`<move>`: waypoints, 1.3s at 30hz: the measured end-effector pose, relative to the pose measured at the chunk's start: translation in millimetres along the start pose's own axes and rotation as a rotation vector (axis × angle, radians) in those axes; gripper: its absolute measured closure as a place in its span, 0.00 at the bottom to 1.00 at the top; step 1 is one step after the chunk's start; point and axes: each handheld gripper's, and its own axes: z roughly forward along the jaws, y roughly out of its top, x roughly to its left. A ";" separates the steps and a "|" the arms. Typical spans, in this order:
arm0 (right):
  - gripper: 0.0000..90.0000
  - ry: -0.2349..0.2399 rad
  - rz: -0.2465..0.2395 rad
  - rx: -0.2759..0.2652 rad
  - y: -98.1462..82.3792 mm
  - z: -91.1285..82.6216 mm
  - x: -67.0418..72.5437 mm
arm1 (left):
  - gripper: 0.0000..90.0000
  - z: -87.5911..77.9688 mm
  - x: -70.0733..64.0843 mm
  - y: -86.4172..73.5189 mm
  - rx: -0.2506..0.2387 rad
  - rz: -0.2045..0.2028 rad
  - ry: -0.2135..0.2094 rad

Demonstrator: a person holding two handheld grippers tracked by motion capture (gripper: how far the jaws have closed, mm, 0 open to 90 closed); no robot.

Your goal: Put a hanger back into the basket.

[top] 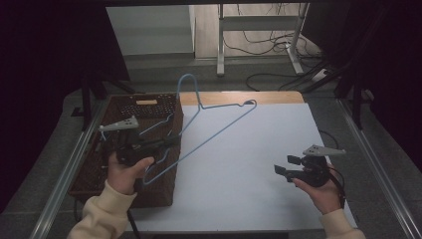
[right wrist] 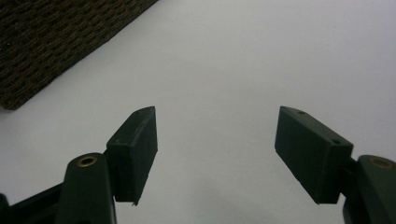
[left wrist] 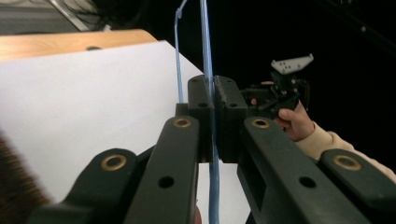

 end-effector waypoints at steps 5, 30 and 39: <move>0.33 0.003 -0.003 0.015 -0.8 3.5 0.1 | 0.96 -26.3 13.8 -4.3 -0.043 -0.024 0.038; 0.33 -0.001 -0.015 0.037 -0.6 9.1 -1.0 | 0.96 -123.1 93.0 -41.6 -0.160 -0.167 0.199; 0.33 0.000 -0.022 0.045 0.0 12.0 -0.1 | 0.96 -123.6 112.5 -55.3 -0.137 -0.212 0.230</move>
